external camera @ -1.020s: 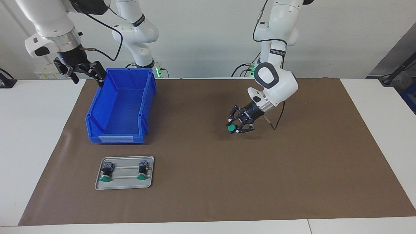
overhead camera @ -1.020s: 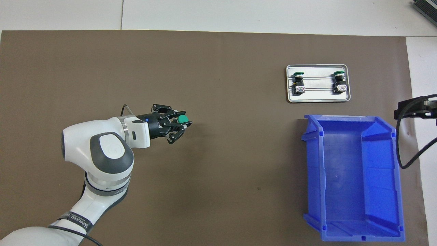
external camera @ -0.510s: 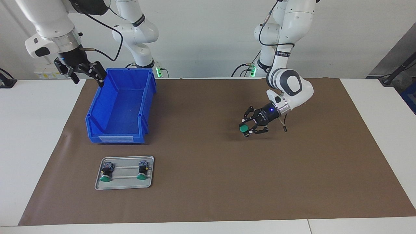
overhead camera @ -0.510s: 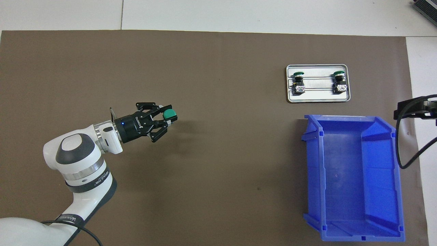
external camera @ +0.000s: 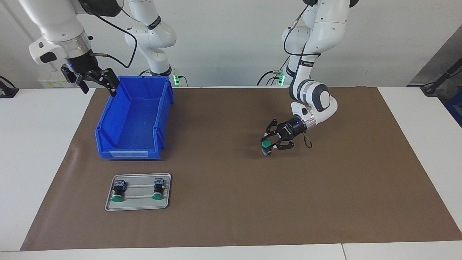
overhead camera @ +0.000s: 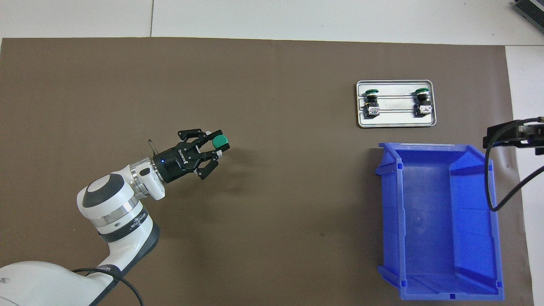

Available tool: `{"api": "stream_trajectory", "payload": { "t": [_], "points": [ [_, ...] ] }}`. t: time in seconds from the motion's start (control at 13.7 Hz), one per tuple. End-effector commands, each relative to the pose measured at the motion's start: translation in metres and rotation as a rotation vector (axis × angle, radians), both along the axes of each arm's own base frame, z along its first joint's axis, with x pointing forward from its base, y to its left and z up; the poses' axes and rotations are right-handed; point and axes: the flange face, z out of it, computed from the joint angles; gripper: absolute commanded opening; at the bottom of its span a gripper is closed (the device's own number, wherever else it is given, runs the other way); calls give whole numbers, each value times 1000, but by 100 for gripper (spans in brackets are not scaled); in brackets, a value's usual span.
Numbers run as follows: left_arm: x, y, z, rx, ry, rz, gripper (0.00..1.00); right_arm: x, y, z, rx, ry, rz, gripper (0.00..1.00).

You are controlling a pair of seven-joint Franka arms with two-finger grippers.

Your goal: Place and press button with both arms

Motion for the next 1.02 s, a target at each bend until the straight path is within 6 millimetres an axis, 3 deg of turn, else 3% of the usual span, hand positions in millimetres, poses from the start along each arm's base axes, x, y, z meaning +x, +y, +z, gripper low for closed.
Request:
{"api": "stream_trajectory", "payload": {
  "t": [0.0,0.29,0.51,0.87,0.95],
  "points": [
    [-12,9,-9,-2,-19,19,0,-2,-2,3,8,-24,15,100],
    [-22,17,-21,38,7,30,0,-2,0,3,12,-22,17,100],
    [-26,20,-25,56,18,32,0,-3,-10,3,11,-24,3,100],
    [-31,20,-27,50,26,27,0,-3,-9,2,11,-22,4,100],
    [-31,17,-28,61,29,23,33,-3,-9,2,11,-21,4,100]
  ]
}}
